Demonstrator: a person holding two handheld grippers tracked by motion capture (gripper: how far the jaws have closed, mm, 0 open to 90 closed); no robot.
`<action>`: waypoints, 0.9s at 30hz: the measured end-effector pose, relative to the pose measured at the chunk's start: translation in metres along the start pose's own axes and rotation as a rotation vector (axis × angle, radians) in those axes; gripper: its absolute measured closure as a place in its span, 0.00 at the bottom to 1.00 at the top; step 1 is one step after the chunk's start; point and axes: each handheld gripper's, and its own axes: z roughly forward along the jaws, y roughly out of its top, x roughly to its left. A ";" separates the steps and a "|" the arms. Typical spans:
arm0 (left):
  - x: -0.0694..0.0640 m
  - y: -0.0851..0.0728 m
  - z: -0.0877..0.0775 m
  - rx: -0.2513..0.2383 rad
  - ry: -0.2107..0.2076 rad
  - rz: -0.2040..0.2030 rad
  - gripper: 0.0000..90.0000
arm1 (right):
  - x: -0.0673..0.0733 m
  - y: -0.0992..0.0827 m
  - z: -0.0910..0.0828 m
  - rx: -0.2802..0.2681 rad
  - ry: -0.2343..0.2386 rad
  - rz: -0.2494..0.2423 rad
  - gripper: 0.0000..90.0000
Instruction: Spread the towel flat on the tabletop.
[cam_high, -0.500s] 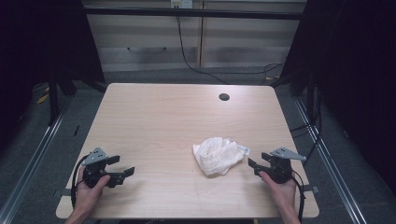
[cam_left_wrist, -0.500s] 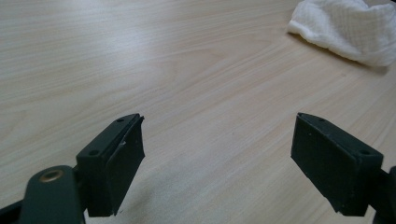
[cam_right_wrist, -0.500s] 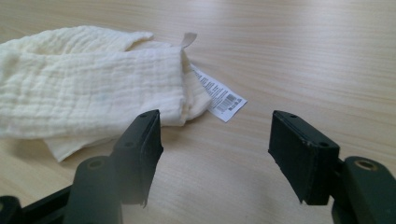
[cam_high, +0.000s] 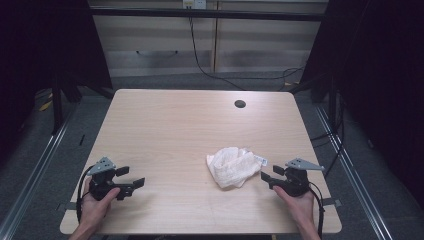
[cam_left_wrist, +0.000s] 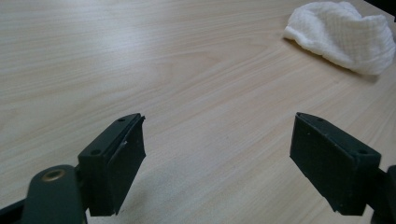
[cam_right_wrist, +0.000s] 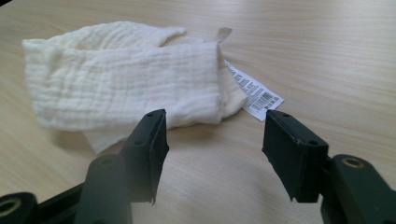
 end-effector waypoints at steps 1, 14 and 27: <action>0.000 0.000 0.000 0.000 0.000 0.000 0.20 | 0.000 0.000 0.000 0.000 0.000 0.000 0.45; -0.002 0.001 0.000 0.008 -0.007 0.020 0.20 | 0.020 0.032 0.015 0.056 0.102 -0.102 0.47; -0.004 0.001 0.001 0.022 -0.002 0.040 0.20 | 0.025 0.056 0.061 0.128 0.111 -0.159 0.51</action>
